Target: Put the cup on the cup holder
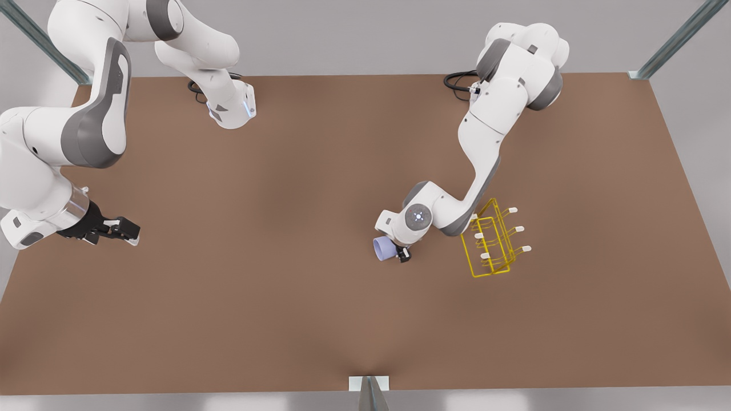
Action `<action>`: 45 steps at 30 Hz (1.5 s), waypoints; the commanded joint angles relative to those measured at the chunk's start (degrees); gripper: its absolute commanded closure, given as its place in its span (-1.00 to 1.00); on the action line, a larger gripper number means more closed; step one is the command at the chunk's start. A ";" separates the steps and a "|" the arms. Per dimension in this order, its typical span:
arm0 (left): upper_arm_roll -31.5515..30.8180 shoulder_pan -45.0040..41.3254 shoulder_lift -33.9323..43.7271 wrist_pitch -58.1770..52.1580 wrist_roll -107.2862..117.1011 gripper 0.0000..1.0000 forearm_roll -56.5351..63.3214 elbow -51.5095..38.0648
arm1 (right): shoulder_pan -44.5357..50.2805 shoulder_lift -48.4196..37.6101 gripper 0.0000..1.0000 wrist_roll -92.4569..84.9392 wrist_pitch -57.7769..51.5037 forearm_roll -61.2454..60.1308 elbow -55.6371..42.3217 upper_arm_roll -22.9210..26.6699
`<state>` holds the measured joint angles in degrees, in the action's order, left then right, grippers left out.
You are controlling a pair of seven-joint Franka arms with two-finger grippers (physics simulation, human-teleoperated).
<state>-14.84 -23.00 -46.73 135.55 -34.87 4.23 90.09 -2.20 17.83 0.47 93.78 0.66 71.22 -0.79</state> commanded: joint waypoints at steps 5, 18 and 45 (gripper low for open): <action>-0.01 -0.02 -0.03 0.41 4.46 -0.82 -0.02 0.00 | 0.00 -0.07 -1.00 0.32 0.00 -0.04 -0.03 0.00; -0.01 -0.02 -0.38 0.33 4.64 -0.56 -0.02 -0.17 | 0.00 -0.07 -1.00 0.32 0.00 -0.04 -0.03 0.00; 1.75 -0.11 15.09 -35.44 5.69 -0.44 20.02 -9.05 | -0.09 -0.07 -1.00 0.32 0.71 -0.48 0.15 0.00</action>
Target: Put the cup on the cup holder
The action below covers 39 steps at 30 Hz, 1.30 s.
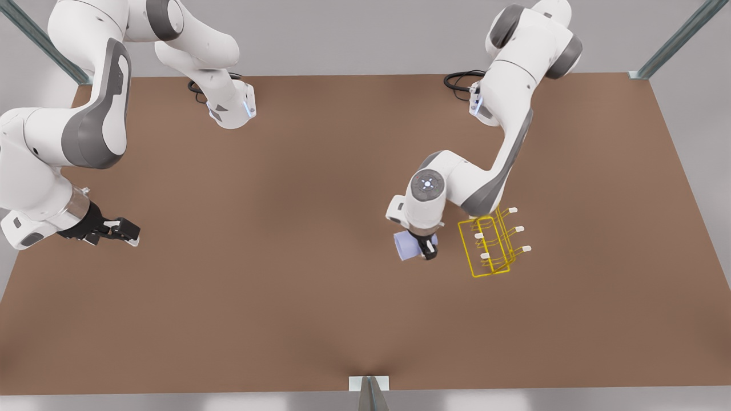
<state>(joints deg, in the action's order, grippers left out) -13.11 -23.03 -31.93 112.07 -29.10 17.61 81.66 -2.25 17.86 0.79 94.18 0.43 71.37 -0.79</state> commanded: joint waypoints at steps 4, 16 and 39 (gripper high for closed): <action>-0.60 -0.26 2.13 -21.01 -0.26 -0.42 20.00 -0.63 | -0.03 -0.19 -1.00 0.00 0.39 -0.87 -0.09 0.00; -0.52 -6.94 1.25 -37.79 -3.69 -0.40 50.59 0.08 | -0.03 -0.19 -1.00 0.00 0.39 -0.87 -0.09 0.09; 2.12 -7.64 -0.94 -42.63 5.72 -0.40 71.33 19.59 | 0.06 -0.10 -1.00 0.09 0.39 -0.87 -0.09 0.00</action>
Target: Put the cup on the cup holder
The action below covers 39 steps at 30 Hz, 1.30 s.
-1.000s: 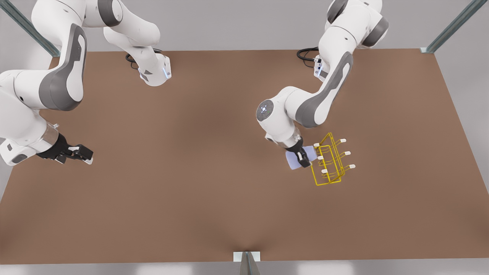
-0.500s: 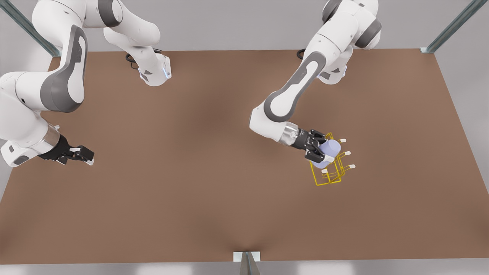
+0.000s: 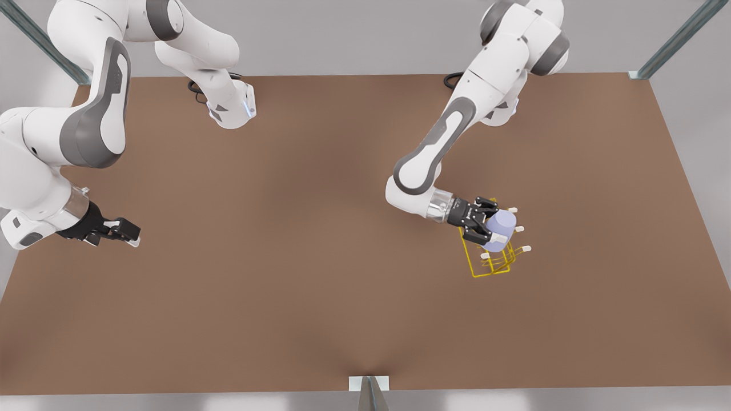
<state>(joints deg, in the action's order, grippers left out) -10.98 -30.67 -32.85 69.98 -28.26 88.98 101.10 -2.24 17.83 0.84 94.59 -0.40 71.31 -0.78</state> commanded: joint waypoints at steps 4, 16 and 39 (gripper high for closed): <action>0.08 -0.09 -3.27 -0.55 5.85 -0.40 0.05 -1.68 | 0.04 0.02 -1.00 -0.05 -0.02 -0.04 0.06 -0.01; 1.93 0.18 -8.28 -0.20 6.91 -0.40 0.32 -6.44 | -0.04 -0.16 -1.00 -0.05 -0.11 -0.04 -0.03 -0.01; 3.86 -1.67 -9.87 -0.99 9.19 -0.40 1.46 -5.47 | 0.04 0.37 -1.00 0.04 -0.02 -0.13 0.06 -0.01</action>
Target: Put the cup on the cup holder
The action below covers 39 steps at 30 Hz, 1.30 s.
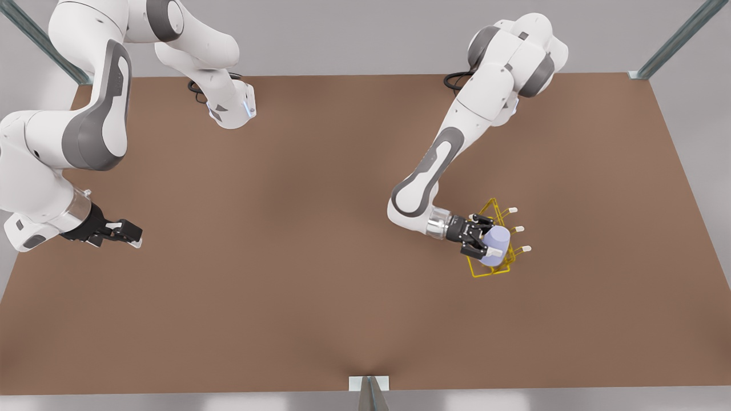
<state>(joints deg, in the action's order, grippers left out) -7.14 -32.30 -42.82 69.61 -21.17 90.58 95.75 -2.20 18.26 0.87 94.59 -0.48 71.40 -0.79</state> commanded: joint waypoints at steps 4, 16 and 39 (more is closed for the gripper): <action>0.02 -0.04 -0.07 -0.62 2.45 -0.75 -0.14 0.14 | 0.00 -0.07 -1.00 0.01 -0.10 -0.04 -0.12 0.00; -0.86 0.14 7.49 2.19 5.26 -1.00 -32.55 -18.30 | 0.00 0.02 -1.00 0.01 -0.01 -0.13 -0.03 0.00; -9.12 32.13 31.40 20.22 44.20 -1.00 -82.41 -22.44 | 0.00 0.02 -1.00 0.01 0.07 -0.13 -0.03 0.00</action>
<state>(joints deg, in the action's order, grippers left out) -16.20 -0.06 -11.38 90.86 2.28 8.36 73.40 -2.20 18.35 0.91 94.61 -0.57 71.40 -0.79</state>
